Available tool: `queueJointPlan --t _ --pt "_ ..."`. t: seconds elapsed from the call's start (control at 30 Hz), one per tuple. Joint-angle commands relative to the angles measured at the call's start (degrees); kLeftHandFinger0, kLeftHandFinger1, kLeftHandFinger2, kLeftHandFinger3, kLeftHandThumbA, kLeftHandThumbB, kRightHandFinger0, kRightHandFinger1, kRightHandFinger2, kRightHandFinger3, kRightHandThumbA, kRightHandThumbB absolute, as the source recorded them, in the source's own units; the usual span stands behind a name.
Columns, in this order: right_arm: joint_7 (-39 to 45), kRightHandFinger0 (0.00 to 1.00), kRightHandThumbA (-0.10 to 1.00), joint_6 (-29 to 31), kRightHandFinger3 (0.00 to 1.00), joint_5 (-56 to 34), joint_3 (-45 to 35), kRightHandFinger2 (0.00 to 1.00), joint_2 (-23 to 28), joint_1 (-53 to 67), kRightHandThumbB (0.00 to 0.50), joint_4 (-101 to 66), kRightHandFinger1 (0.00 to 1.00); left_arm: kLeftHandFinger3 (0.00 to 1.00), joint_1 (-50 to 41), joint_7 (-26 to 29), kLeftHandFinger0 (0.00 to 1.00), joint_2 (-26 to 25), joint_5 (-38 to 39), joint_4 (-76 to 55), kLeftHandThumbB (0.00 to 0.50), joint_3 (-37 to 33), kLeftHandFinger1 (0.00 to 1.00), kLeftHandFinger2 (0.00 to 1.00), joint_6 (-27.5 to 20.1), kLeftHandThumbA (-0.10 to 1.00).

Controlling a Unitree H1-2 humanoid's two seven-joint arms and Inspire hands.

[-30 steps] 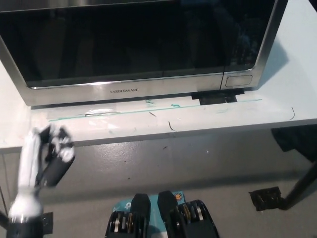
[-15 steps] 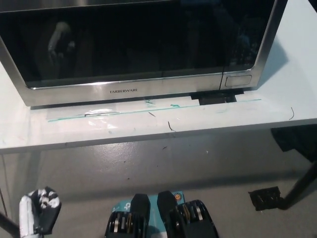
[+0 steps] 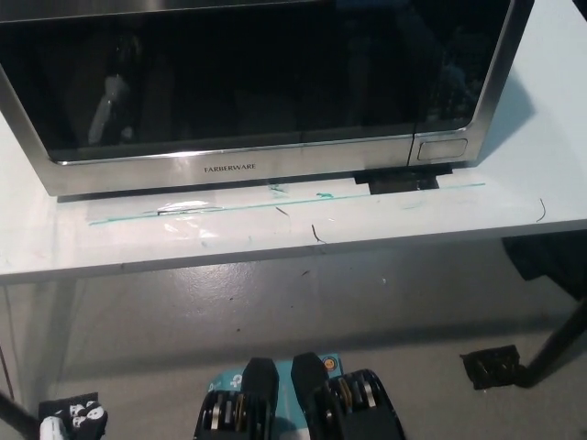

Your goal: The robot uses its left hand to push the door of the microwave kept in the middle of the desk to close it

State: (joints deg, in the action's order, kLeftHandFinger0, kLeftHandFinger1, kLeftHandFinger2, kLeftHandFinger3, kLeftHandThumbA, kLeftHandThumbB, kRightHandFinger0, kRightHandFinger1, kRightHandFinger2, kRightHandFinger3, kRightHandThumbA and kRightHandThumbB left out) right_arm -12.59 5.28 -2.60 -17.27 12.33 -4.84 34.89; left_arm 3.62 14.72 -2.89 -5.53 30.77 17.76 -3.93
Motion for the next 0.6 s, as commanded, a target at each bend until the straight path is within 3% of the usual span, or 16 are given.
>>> queueJointPlan --t 0.0,0.13,0.37,0.43,0.57 --pt "-0.7 0.32 -0.10 1.7 0.50 0.4 0.1 0.39 1.3 -1.3 0.187 -0.1 0.35 0.34 0.8 1.8 0.02 -1.2 -0.7 -0.1 0.051 -1.1 0.01 0.14 0.8 -0.10" --pt "-0.8 0.26 -0.10 1.0 0.48 -0.2 -0.4 0.38 1.0 -1.6 0.190 -0.9 0.32 0.35 0.6 2.5 0.01 -1.0 -0.9 -1.9 0.052 -1.7 0.01 0.15 2.2 -0.08" --pt "-0.5 0.36 -0.10 1.0 0.50 -0.1 -0.1 0.42 1.2 -2.4 0.181 -0.1 0.38 0.36 1.6 2.9 0.00 -1.2 -0.4 -2.2 0.051 -2.0 0.00 0.14 2.5 -0.10" --pt "-0.5 0.33 -0.10 0.6 0.52 -0.1 0.0 0.41 1.2 -2.3 0.171 -0.6 0.36 0.32 1.6 3.2 0.00 -1.4 -0.8 -2.2 0.049 -2.3 0.00 0.09 2.3 -0.09" --pt "-0.6 0.29 -0.10 1.0 0.49 -0.2 -0.2 0.38 1.1 -2.4 0.179 -0.2 0.32 0.34 1.3 3.1 0.00 -1.3 -0.7 -3.1 0.049 -2.4 0.01 0.14 2.5 -0.08"
